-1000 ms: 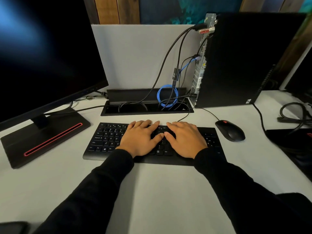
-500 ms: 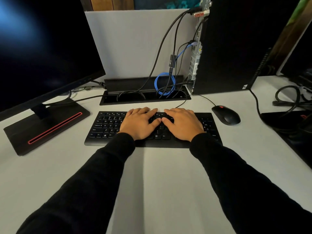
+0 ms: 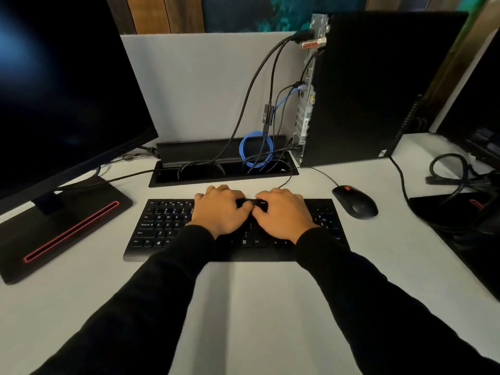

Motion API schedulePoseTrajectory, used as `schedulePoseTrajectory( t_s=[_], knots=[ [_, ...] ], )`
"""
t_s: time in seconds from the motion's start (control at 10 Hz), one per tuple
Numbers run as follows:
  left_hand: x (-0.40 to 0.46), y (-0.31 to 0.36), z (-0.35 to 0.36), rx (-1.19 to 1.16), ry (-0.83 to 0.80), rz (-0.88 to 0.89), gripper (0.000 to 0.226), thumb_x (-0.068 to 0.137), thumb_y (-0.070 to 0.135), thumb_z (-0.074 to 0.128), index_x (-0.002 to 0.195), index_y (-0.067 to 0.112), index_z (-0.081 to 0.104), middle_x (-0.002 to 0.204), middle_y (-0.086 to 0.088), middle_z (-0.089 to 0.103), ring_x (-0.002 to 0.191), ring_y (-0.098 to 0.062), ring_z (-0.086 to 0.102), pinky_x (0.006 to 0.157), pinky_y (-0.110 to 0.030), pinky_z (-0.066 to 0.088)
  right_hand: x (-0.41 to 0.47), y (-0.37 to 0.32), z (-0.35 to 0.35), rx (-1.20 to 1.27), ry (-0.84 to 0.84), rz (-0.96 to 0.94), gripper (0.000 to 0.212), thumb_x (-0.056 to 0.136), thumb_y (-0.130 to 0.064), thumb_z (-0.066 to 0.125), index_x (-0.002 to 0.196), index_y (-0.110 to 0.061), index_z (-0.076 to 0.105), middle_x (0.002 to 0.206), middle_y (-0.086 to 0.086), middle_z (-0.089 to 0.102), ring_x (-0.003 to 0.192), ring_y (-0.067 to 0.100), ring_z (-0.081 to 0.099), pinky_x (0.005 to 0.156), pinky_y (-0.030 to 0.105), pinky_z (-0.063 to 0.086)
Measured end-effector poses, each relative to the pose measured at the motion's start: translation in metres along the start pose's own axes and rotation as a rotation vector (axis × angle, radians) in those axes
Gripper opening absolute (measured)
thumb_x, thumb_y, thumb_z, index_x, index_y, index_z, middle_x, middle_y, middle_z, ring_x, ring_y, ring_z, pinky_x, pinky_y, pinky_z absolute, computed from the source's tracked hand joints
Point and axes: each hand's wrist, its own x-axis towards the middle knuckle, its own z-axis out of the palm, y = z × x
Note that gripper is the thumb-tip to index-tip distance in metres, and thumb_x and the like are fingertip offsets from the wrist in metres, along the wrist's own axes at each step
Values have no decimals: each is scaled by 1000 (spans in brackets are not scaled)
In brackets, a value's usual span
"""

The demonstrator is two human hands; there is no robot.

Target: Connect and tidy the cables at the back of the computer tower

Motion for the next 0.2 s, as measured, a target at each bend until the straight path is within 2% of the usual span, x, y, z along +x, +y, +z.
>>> schedulePoseTrajectory(
  t_s=[0.1,0.2],
  knots=[
    [18,16,-20,-74,-39,57,31,92,47,49,105,33,74,111,0,71,111,-28,62,98,-49,47,19,-8,-26,70,-137,31,13,88,-37,60,93,-30,71,97,-2,67,97,27,64,88,43,54],
    [48,26,-48,-177,14,131,19,91,30,48,80,25,63,88,-4,69,88,-33,66,78,-43,55,49,-16,-63,57,-61,58,14,83,-21,62,69,-24,59,77,-1,60,74,25,60,70,36,53]
  ],
)
